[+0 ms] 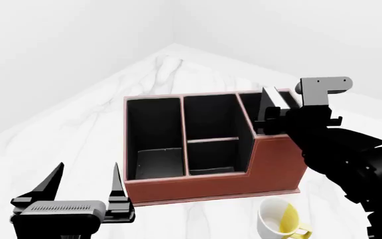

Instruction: Pick up the book and place it in the right compartment of the caddy.

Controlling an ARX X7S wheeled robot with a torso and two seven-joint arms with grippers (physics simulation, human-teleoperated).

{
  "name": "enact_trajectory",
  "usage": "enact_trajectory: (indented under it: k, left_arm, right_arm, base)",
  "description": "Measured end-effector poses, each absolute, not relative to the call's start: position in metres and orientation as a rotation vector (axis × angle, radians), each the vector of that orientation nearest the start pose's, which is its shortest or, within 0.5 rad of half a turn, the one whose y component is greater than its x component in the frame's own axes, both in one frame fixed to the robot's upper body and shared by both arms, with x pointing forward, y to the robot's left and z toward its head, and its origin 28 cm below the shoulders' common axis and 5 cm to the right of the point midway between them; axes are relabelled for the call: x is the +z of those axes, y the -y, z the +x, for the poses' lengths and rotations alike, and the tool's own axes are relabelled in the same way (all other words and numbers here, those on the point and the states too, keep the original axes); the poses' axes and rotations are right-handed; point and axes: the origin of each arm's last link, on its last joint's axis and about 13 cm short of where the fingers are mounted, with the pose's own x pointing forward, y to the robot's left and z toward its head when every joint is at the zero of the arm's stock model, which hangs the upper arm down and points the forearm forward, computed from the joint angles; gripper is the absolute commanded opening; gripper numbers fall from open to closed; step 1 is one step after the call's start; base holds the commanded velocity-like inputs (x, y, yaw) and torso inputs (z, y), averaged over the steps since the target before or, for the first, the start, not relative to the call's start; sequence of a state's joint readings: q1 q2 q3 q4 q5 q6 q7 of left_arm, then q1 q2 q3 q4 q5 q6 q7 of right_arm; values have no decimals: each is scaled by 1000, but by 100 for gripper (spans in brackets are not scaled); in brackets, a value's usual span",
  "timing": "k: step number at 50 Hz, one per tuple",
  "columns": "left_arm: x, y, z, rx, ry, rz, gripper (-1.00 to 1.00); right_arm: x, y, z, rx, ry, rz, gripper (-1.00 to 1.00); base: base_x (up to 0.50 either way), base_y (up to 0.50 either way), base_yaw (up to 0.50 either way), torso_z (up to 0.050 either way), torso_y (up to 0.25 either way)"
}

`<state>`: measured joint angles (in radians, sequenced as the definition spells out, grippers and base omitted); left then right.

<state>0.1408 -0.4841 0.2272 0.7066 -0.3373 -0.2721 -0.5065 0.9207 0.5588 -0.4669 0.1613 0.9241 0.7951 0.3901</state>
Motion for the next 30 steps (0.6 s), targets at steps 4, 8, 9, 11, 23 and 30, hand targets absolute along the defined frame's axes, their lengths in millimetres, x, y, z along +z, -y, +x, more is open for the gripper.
enact_trajectory:
  k: [4,8,9,11,23,30]
  left_arm:
    - [109,-221,157,36,169,48,100]
    - [109,-221,157,36,169,48,100]
    - [109,-221,157,36,169,48,100]
    - [109,-221,157,36,169,49,100]
    - [108,-221,157,36,169,49,100]
    - [108,-221,157,36,168,49,100]
  right_arm:
    - [183,161,335,10,-301,-32,100]
    - [185,162,335,7,-287,-37,100]
    - [185,162,335,6,-285,-38,100]
    - [186,162,335,5,-280,-39,100]
    - [189,163,335,3,-259,-49,100]
    - [190,163,334,2,-248,-50,100]
  base:
    - [0,0,0,3,3]
    - [0,0,0,0,0]
    - [0,0,0,0,0]
    - [0,0,0,0,0]
    - [0,0,0,0,0]
    - [0,0,0,0,0]
